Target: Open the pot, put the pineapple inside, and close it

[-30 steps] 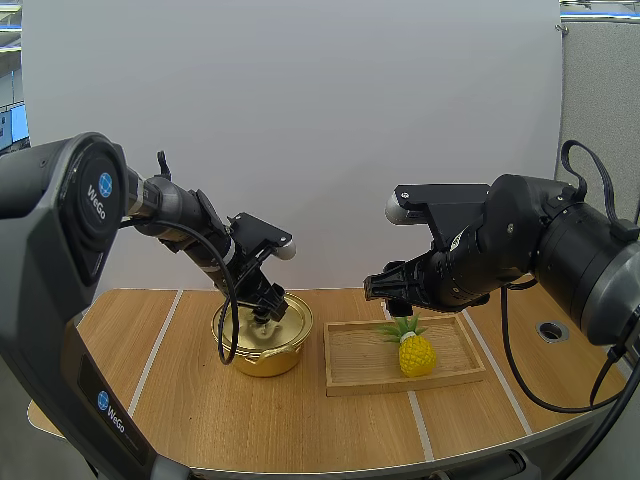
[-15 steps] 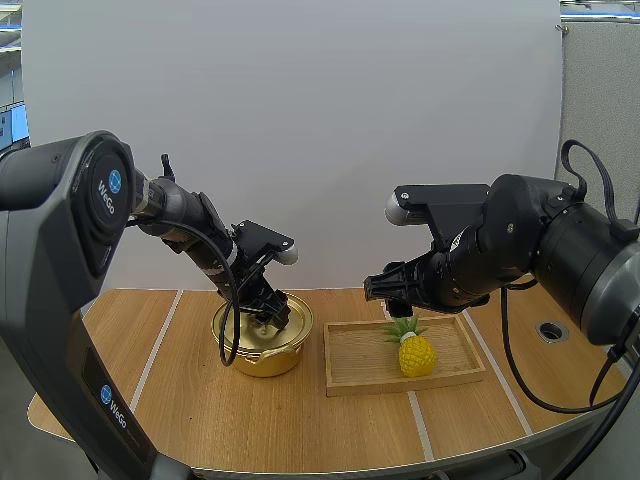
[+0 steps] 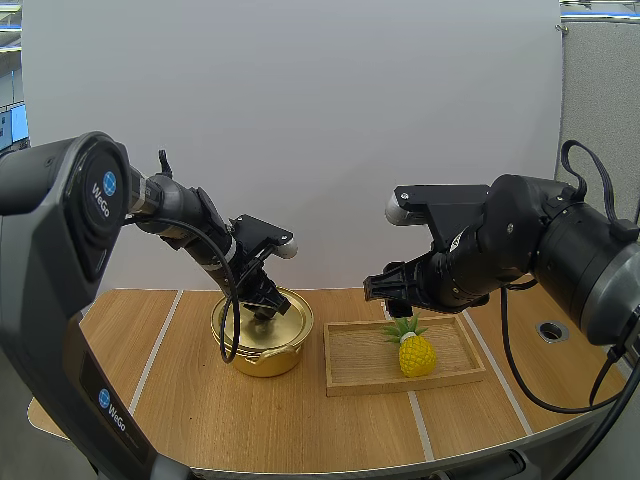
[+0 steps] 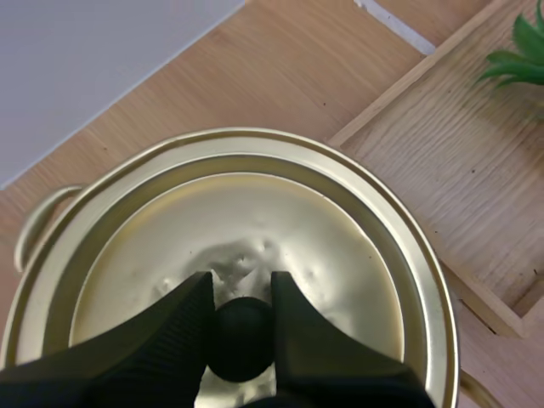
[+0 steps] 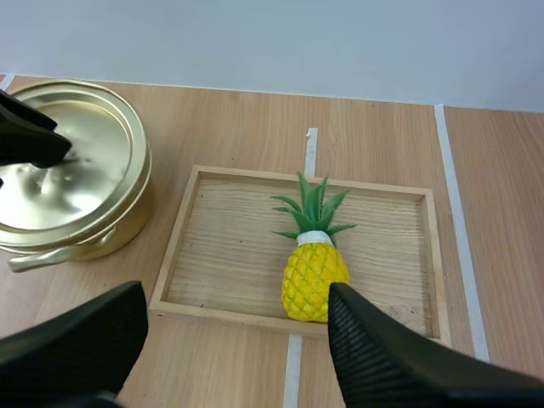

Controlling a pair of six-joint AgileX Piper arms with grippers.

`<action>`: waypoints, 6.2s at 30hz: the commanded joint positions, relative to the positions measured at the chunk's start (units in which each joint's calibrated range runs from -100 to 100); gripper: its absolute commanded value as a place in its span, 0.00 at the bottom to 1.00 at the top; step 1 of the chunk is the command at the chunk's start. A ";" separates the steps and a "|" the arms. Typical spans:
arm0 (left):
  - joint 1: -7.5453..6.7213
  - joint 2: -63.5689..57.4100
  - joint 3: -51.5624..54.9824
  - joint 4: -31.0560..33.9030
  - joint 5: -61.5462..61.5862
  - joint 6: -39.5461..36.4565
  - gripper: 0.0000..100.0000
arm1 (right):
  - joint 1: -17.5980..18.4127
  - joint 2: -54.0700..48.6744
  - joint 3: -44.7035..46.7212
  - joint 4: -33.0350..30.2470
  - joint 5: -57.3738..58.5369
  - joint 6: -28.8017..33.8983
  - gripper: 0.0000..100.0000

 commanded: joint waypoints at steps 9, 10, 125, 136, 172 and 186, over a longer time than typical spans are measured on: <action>-0.08 -20.42 -18.68 6.14 4.40 -7.81 0.00 | -0.25 -0.33 -0.32 -0.23 0.35 0.02 1.00; -0.08 -21.70 -20.65 6.14 4.40 -8.11 0.00 | -0.25 -0.33 -0.32 -0.23 0.35 0.02 1.00; -0.08 -27.37 -47.26 7.52 -11.48 -11.12 0.00 | -4.65 35.62 -7.56 1.42 -16.37 -7.41 0.00; -0.08 -27.37 -47.26 7.52 -11.48 -11.12 0.00 | 1.36 27.12 -19.92 12.04 -2.96 -16.06 0.00; -0.08 -27.37 -47.26 7.52 -11.48 -11.12 0.00 | 16.87 60.78 -25.36 11.89 -22.78 -15.68 0.00; -0.08 -27.37 -47.26 7.52 -11.48 -11.12 0.00 | 16.87 67.17 -25.36 10.20 -25.32 -15.65 0.00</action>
